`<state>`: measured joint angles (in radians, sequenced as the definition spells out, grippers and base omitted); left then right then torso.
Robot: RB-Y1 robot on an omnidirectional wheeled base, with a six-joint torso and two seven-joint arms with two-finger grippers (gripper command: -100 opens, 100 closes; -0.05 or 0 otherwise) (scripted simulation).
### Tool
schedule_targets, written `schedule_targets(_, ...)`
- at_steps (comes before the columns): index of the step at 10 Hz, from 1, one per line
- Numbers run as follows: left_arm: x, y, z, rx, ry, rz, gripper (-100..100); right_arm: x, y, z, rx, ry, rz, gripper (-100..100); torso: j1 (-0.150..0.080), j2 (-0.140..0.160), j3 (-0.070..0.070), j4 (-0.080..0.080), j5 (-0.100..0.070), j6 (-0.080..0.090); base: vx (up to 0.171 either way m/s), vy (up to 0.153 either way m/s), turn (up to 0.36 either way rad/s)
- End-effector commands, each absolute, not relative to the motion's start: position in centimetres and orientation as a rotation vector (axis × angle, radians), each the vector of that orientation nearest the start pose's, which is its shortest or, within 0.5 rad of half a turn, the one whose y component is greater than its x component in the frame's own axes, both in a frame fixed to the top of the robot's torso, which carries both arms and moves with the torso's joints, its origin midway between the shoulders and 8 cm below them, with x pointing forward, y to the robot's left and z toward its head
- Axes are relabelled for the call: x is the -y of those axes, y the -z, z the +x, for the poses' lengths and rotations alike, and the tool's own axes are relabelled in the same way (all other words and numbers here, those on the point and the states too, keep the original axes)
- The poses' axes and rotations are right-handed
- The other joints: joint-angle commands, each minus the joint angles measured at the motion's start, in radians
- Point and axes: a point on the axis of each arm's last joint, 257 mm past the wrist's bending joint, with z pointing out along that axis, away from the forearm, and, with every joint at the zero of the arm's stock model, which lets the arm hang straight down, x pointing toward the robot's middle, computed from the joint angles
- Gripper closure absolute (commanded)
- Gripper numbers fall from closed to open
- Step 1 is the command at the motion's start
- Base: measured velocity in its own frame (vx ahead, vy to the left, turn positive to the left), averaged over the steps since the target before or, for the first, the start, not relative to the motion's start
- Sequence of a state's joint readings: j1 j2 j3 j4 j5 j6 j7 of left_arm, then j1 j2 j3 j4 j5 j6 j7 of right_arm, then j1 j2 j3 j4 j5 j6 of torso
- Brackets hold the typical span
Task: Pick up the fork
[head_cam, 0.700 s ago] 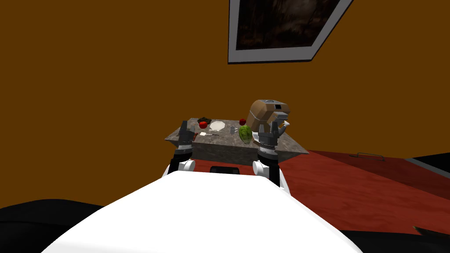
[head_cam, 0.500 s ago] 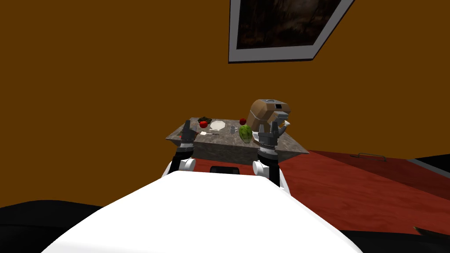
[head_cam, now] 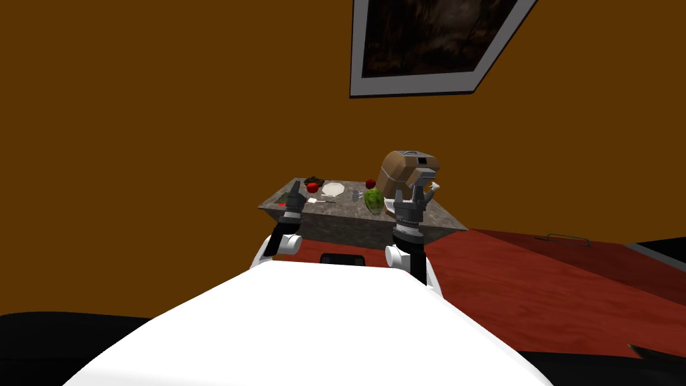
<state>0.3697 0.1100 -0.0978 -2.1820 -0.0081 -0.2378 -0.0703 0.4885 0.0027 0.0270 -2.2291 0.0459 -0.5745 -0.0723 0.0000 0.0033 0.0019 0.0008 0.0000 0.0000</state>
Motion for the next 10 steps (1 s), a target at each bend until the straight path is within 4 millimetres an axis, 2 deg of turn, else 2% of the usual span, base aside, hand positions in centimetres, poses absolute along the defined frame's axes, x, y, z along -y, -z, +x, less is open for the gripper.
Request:
schedule_targets(1, -22.3, 4.9, 43.3, -0.972, 1.303, -0.762, -100, 26.3, -1.9, 34.4, -0.597, -1.383, 0.633, 0, 0.0, 0.0, 0.0, 0.0, 0.0, 0.0, -0.076, -0.005, 0.033)
schedule_targets(2, -22.1, 4.6, 43.7, -0.975, 1.306, -0.762, -100, 26.3, -1.9, 34.4, -0.597, -1.383, 0.633, 0, 0.0, 0.001, 0.0, 0.0, 0.0, 0.0, -0.059, -0.005, 0.008)
schedule_targets(3, -21.6, 5.3, 45.1, -1.006, 1.315, -0.783, -100, 26.3, -1.9, 34.4, -0.597, -1.383, 0.633, 0, 0.0, 0.0, 0.0, 0.0, 0.0, 0.0, -0.05, 0.0, 0.02)
schedule_targets(4, -21.6, 5.3, 45.2, -1.009, 1.314, -0.786, -100, 26.3, -1.9, 34.4, -0.597, -1.383, 0.633, 0, 0.0, 0.0, 0.0, 0.0, 0.0, 0.0, -0.042, 0.001, 0.008)
schedule_targets(5, -21.0, 5.9, 46.5, -1.038, 1.323, -0.806, -100, 26.3, -1.9, 34.4, -0.597, -1.383, 0.633, 0, 0.0, -0.001, 0.0, 0.0, 0.0, 0.0, -0.05, -0.002, 0.024)
schedule_targets(6, -21.0, 6.0, 46.7, -1.046, 1.32, -0.813, -100, 26.3, -1.9, 34.4, -0.597, -1.383, 0.633, 0, 0.0, -0.001, 0.0, 0.0, 0.0, 0.0, -0.04, -0.002, 0.008)
schedule_targets(7, -20.5, 6.8, 48.0, -1.078, 1.325, -0.838, -100, 26.3, -1.9, 34.4, -0.597, -1.383, 0.633, 0, 0.0, -0.001, 0.0, 0.0, 0.0, 0.0, -0.048, -0.005, 0.018)
schedule_targets(10, -19.8, 7.6, 49.8, -1.125, 1.323, -0.873, -100, 26.3, -1.9, 34.4, -0.597, -1.383, 0.633, 0, 0.0, -0.001, -0.001, 0.0, 0.0, 0.0, -0.039, -0.001, 0.011)
